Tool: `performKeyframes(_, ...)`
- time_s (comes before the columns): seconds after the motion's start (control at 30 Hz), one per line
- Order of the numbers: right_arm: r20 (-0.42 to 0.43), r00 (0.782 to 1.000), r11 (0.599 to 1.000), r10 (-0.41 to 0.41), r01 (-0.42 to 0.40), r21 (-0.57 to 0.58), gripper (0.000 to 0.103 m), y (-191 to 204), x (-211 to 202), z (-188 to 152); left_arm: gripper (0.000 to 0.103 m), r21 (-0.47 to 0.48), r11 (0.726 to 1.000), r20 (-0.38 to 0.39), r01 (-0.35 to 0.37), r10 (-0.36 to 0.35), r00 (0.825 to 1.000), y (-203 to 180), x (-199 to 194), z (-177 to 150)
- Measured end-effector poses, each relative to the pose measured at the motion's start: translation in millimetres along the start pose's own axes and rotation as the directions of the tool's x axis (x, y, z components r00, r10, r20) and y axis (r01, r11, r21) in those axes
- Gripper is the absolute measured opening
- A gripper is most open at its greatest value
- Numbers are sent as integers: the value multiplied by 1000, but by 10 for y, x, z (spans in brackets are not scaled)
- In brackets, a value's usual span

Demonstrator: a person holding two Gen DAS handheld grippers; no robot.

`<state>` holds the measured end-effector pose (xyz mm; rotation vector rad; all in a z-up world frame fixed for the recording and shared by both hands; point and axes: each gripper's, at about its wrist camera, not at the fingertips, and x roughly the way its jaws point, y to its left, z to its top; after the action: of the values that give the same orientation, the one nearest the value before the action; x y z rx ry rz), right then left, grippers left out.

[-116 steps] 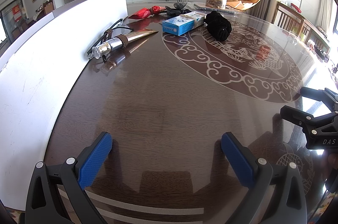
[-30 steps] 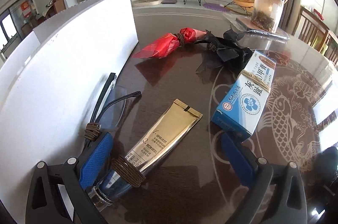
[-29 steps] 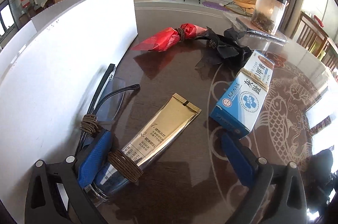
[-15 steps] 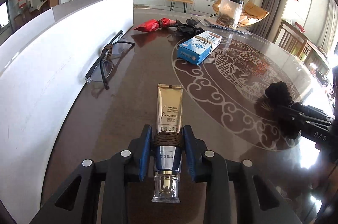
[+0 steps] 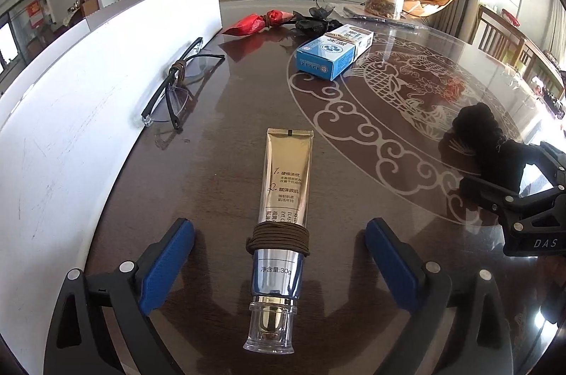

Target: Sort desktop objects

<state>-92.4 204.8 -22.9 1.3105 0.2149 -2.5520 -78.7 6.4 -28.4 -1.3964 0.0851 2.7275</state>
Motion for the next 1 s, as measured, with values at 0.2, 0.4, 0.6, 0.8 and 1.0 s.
performKeyframes(0.2,0,1000,1000,0,0,0,103,3,-2,0,102,-4,1000,-5,-4,4,1000,2,7,9)
performKeyframes(0.4,0,1000,1000,0,0,0,103,4,-3,0,103,-7,1000,-7,-4,4,1000,12,13,14)
performKeyframes(0.6,0,1000,1000,0,0,0,103,3,-3,-2,103,-7,1000,-6,-3,3,1000,17,4,7)
performKeyframes(0.8,0,1000,1000,0,0,0,103,5,-3,-1,103,-8,1000,-8,-10,10,1000,18,6,8)
performKeyframes(1.0,0,1000,1000,0,0,0,103,4,-2,-1,103,-7,1000,-9,-9,9,1000,18,5,11)
